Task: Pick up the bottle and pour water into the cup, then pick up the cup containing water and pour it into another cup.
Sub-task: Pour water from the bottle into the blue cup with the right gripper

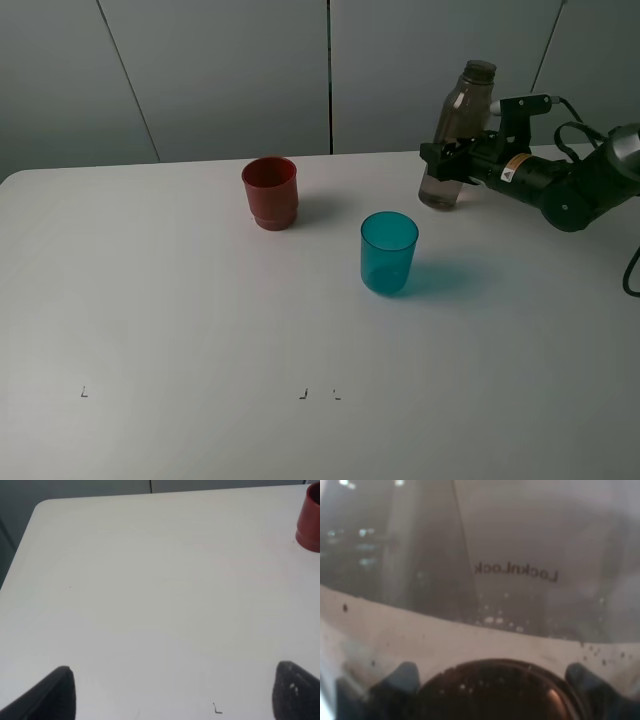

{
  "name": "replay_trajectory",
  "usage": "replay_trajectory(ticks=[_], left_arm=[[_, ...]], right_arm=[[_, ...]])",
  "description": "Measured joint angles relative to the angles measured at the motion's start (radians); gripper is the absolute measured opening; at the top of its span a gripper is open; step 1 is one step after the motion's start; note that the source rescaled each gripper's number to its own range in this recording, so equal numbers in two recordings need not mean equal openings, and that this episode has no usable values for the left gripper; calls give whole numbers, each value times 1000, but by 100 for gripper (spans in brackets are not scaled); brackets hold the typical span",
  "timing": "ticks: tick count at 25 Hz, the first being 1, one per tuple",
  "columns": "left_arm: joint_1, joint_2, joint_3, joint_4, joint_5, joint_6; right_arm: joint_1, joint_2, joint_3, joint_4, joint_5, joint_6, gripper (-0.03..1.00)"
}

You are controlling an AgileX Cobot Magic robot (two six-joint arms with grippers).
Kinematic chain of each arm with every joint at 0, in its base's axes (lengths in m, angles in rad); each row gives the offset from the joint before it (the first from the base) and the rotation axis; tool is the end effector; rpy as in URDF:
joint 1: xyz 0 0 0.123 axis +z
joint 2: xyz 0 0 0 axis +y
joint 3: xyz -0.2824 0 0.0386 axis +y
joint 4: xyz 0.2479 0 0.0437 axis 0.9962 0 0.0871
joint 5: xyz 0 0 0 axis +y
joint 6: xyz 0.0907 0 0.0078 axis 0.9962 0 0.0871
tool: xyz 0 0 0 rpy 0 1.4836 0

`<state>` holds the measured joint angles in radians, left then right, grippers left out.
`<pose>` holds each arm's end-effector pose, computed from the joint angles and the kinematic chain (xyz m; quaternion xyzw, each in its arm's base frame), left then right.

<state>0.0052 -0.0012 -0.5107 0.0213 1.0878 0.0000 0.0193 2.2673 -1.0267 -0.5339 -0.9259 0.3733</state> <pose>-0.0074 0.0017 0.2780 -0.0028 0.8571 0.0120 0.5150 0.4111 0.0449 0.0698 -0.1184 0.7882 0.1821 0.5758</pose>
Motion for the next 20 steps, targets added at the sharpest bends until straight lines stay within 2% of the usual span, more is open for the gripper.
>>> replay_trajectory(ticks=[14, 20], left_arm=[[0, 0, 0, 0, 0, 0], [0, 0, 0, 0, 0, 0]], right_arm=[[0, 0, 0, -5, 0, -28, 2], [0, -44, 2, -71, 33, -181, 2]])
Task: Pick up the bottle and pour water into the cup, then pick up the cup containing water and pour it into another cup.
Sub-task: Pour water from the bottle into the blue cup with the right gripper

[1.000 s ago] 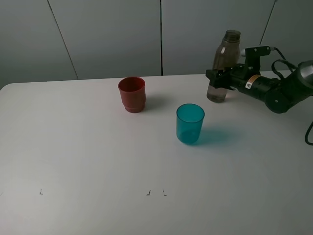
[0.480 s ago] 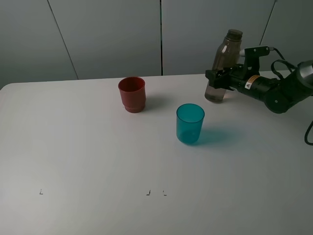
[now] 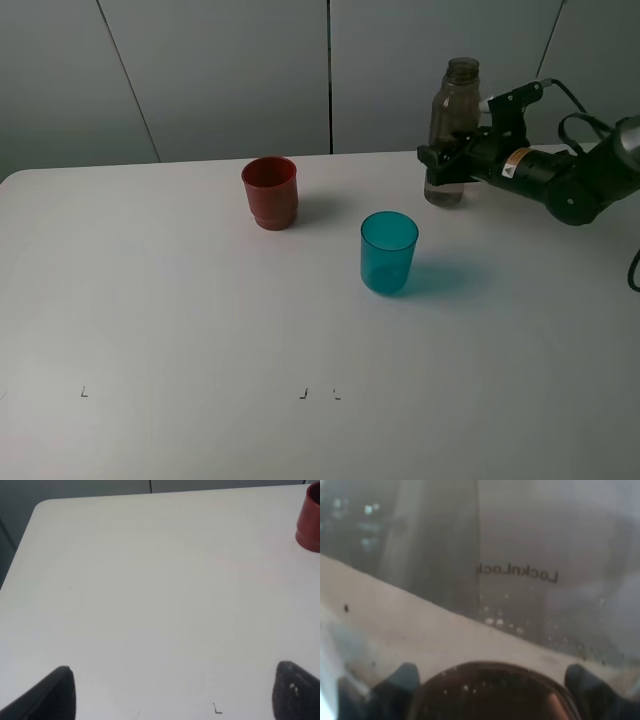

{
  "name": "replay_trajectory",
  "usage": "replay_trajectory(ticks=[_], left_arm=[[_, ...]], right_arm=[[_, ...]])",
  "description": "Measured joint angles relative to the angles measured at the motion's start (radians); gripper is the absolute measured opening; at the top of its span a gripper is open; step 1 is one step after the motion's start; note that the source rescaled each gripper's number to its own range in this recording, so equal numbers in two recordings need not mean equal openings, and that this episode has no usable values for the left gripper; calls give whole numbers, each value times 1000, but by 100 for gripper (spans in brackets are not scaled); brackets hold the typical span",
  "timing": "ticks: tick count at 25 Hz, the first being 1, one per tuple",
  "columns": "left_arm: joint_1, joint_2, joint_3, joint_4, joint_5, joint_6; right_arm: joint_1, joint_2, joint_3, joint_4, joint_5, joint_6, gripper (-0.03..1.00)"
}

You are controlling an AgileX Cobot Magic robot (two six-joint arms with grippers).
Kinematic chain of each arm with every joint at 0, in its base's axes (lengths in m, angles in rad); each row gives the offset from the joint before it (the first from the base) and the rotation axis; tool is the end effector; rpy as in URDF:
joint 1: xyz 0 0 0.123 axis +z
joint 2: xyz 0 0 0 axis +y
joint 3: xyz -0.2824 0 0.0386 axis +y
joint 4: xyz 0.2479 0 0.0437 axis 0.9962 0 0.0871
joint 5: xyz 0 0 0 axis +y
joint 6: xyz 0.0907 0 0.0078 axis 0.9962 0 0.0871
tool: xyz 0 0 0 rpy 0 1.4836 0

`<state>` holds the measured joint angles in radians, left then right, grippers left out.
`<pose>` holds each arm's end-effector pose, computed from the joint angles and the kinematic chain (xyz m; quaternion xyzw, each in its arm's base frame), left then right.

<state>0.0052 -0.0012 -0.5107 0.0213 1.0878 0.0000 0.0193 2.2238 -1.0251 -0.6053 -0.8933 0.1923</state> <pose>-0.0074 0.0017 0.2780 -0.0028 0.8571 0.0120 0.5150 0.4098 0.0482 0.0834 -0.2257 0.7668 0.1269 0.5873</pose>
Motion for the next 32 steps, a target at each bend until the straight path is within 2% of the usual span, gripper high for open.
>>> replay_trajectory(ticks=[14, 18, 23, 28, 32], left_arm=[[0, 0, 0, 0, 0, 0], [0, 0, 0, 0, 0, 0], [0, 0, 0, 0, 0, 0], [0, 0, 0, 0, 0, 0], [0, 0, 0, 0, 0, 0]], right_arm=[[0, -76, 0, -173, -4, -347, 2], [-2, -76, 0, -210, -4, -392, 2], [-22, -76, 0, -303, -12, -414, 2], [-51, -76, 18, -321, -69, -432, 2], [-68, -77, 37, -321, -73, -457, 2]])
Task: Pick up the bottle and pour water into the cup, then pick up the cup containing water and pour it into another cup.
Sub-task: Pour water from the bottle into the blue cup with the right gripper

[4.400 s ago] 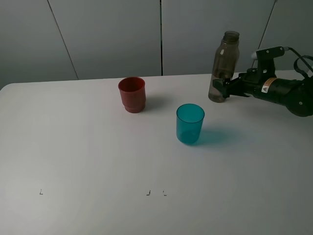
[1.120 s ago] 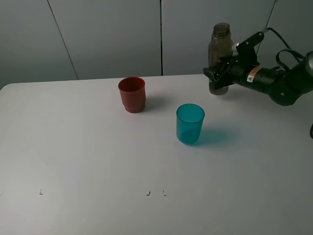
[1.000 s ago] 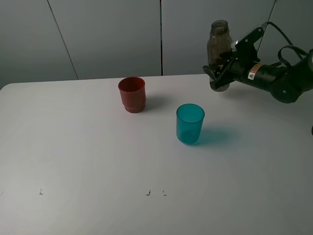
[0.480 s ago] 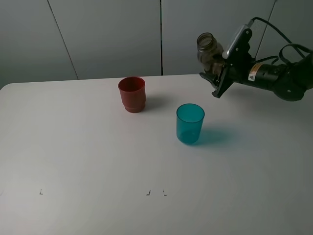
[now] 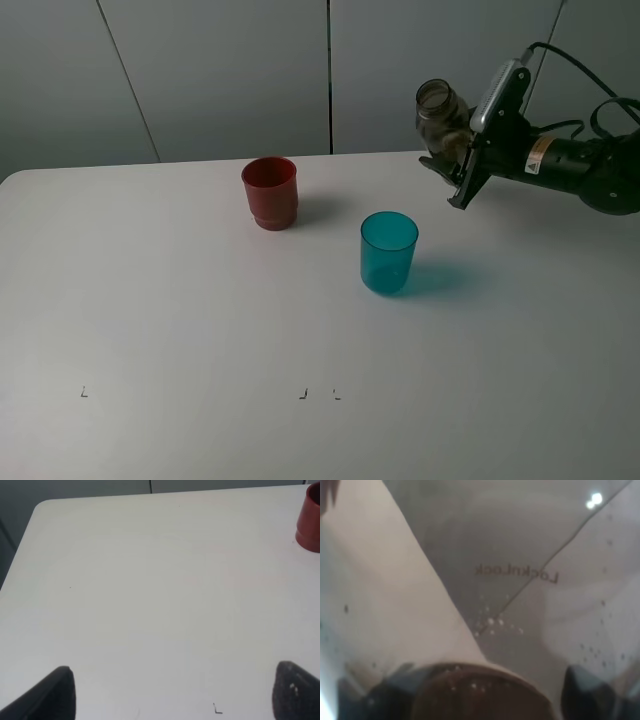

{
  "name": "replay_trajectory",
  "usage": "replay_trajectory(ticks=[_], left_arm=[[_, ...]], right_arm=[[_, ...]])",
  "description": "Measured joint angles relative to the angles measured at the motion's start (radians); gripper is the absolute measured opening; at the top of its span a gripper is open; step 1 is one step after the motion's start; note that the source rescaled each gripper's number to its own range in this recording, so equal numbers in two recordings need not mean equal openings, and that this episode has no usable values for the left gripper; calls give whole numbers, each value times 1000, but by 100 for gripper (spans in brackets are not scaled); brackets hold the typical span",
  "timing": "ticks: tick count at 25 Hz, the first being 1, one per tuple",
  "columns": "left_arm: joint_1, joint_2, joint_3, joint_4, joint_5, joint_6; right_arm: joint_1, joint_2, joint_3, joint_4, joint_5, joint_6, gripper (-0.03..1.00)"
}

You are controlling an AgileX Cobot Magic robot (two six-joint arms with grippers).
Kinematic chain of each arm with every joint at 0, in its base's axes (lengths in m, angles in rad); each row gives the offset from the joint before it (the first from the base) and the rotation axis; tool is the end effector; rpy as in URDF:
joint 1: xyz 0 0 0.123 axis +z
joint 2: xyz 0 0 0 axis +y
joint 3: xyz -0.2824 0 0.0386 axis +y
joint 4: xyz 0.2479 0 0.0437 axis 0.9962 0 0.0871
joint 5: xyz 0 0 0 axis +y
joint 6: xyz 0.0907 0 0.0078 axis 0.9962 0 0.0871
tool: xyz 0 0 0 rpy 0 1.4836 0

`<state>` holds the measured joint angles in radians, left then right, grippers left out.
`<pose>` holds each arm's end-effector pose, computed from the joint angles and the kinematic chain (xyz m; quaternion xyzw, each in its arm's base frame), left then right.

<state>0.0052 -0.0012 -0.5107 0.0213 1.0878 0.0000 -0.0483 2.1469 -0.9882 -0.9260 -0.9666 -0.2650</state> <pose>-0.0074 0.0017 0.2780 -0.0028 0.8571 0.0120 0.5150 0.3923 0.0409 0.1052 -0.5039 0.6141 0.0087 0.6074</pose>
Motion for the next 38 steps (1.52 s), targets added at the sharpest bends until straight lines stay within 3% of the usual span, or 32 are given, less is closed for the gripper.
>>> replay_trajectory(ticks=[19, 27, 38], left_arm=[[0, 0, 0, 0, 0, 7], [0, 0, 0, 0, 0, 7], [0, 0, 0, 0, 0, 7]], right_arm=[[-12, 0, 7, 0, 25, -320, 2], [-32, 0, 7, -2, 25, -336, 2], [-33, 0, 31, -85, 26, -376, 2]])
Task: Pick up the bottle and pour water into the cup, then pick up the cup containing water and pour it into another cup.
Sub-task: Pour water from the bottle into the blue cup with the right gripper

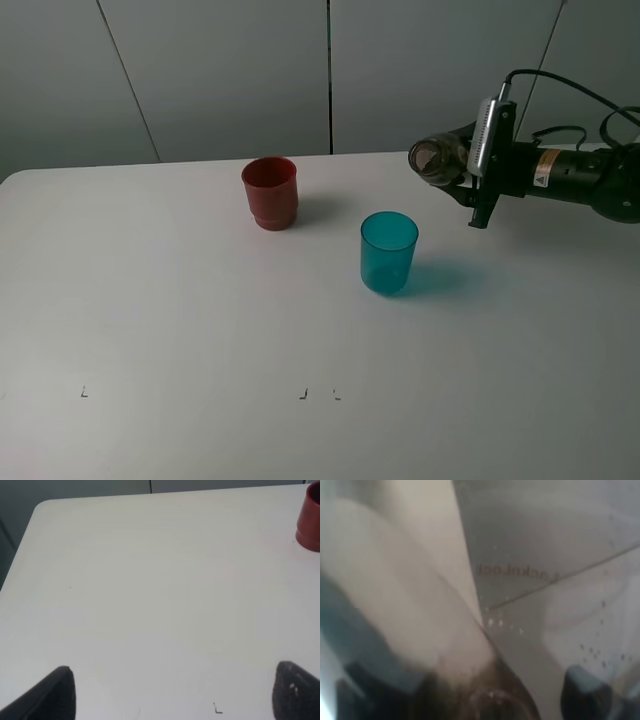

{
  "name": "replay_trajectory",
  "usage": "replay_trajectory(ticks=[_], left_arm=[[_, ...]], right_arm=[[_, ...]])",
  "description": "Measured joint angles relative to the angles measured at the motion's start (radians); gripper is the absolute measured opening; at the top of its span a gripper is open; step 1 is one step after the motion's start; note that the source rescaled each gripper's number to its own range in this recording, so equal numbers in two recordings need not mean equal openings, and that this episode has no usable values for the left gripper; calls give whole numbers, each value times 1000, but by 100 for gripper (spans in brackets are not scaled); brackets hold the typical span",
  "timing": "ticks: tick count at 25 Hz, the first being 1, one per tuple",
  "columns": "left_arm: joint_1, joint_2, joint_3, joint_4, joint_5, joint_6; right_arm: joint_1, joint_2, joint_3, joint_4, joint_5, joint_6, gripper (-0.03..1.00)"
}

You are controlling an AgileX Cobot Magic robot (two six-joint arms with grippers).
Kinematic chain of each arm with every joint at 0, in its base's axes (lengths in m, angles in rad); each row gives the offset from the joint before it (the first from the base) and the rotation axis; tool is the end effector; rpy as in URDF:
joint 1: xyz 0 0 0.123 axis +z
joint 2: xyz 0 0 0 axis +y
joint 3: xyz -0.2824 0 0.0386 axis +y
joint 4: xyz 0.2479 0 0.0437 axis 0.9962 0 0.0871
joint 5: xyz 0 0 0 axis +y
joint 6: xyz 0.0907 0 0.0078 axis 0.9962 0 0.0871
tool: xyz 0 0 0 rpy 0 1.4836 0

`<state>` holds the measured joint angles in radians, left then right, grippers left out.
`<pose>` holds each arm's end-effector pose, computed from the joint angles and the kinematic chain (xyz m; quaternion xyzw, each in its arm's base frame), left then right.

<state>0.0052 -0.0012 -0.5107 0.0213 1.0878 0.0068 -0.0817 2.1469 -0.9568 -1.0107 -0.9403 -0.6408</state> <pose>-0.0074 0.0017 0.2780 0.0001 0.8571 0.0137 0.5149 0.3818 0.0312 0.0945 -0.6364 0.5112 -0.0942 0.5699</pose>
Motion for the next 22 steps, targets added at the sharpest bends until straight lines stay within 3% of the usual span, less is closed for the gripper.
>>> replay_trajectory(ticks=[22], left_arm=[[0, 0, 0, 0, 0, 0]], right_arm=[[46, 0, 3, 10, 73, -174, 2]])
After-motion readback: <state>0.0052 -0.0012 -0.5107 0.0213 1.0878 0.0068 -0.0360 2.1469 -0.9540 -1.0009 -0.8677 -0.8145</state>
